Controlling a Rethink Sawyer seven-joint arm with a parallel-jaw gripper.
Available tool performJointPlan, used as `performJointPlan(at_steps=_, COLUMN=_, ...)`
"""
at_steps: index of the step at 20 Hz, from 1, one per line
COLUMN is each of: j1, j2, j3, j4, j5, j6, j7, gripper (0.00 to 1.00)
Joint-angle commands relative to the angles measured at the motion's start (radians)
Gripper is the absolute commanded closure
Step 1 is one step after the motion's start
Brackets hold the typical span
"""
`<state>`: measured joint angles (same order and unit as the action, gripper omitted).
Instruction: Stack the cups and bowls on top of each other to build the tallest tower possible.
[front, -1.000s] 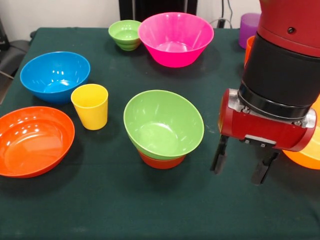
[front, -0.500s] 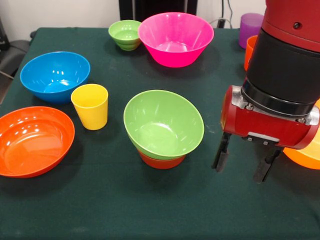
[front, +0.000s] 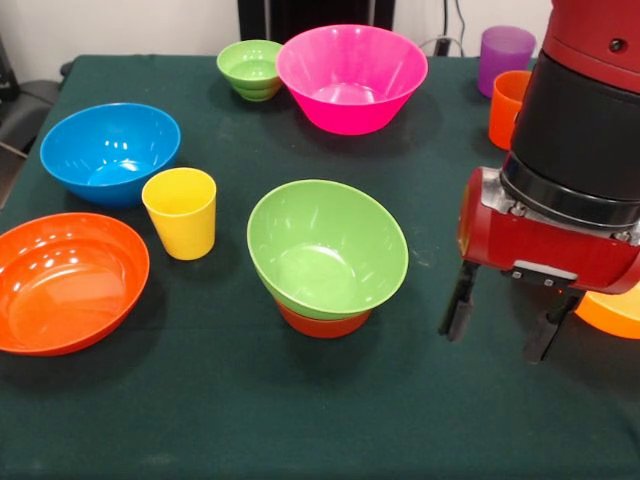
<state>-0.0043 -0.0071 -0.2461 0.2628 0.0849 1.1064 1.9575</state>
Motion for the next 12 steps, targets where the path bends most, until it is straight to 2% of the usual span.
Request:
performJointPlan(at_steps=1, j1=0.015, j2=-0.008, j3=0.033, j4=0.072, j5=0.009, j6=0.06, j7=0.12, gripper=0.0)
performJointPlan(at_steps=4, j1=0.017, j2=-0.015, j3=0.028, j4=0.085, j5=0.015, j6=0.055, j7=0.116, gripper=0.0)
performJointPlan(at_steps=8, j1=0.026, j2=-0.048, j3=0.03, j4=0.15, j5=0.015, j6=0.025, j7=0.109, gripper=0.0)
performJointPlan(at_steps=12, j1=0.027, j2=-0.032, j3=0.027, j4=0.13, j5=0.016, j6=0.026, j7=0.112, gripper=0.0)
